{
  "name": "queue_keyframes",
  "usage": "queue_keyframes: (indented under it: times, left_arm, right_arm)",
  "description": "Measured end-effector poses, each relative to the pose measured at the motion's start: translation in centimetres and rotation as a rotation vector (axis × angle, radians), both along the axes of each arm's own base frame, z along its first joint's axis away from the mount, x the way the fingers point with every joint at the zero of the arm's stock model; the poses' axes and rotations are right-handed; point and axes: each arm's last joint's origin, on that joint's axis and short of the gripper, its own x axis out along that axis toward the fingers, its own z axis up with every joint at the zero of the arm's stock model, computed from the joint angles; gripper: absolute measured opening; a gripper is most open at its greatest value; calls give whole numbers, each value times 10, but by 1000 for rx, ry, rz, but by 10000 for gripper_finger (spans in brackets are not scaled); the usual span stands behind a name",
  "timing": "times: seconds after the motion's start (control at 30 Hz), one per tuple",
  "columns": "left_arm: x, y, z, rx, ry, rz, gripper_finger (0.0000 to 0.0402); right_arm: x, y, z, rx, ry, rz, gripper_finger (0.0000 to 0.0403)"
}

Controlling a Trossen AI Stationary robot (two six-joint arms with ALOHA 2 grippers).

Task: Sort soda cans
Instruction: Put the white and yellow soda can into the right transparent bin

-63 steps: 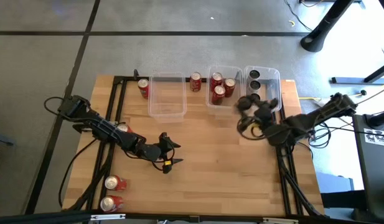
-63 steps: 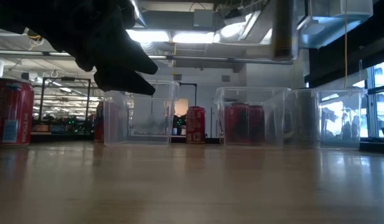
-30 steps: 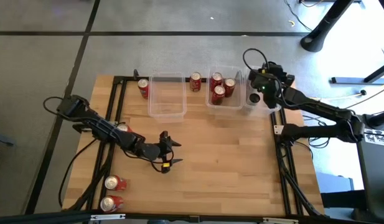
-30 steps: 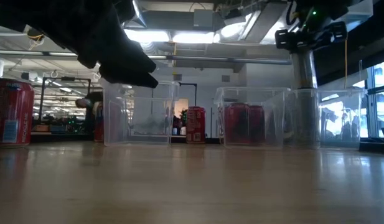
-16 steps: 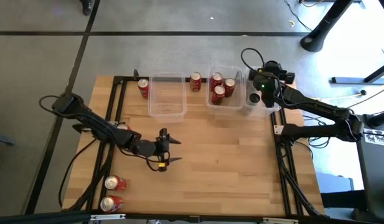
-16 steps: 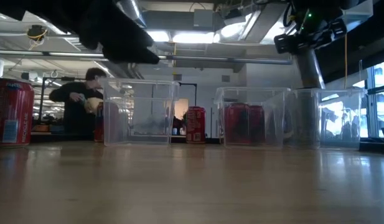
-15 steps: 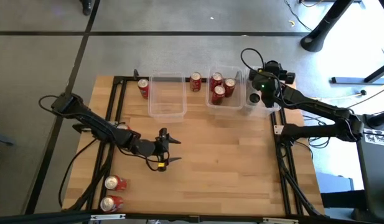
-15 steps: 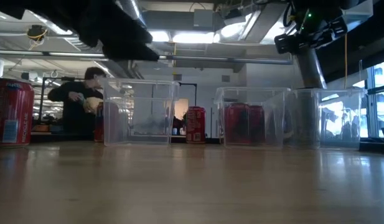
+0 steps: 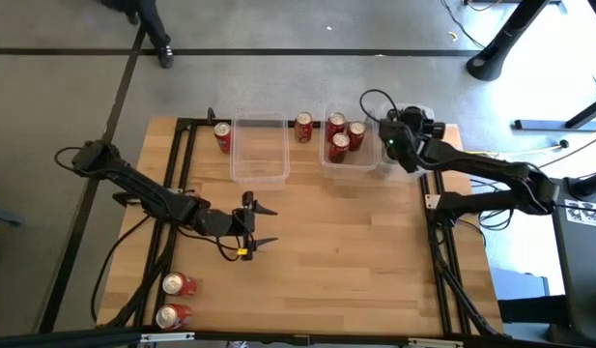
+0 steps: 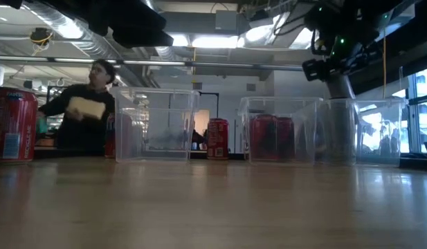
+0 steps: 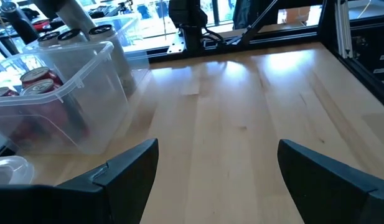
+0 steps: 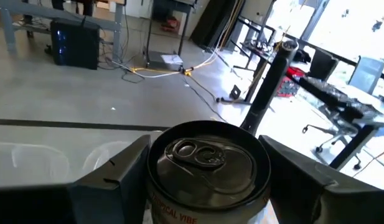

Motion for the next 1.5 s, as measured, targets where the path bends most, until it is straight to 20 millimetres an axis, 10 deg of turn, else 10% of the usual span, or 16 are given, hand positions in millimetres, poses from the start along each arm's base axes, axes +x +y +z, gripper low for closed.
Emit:
queue_keyframes:
  times: [0.7, 1.5]
  left_arm:
    - [0, 0, 0, -18, -2, 6, 317]
    - [-1, 0, -2, -18, 16, 9, 317]
  right_arm:
    - [2, -15, -47, 163, -71, -56, 245]
    - [3, -23, -53, 211, -123, -60, 286]
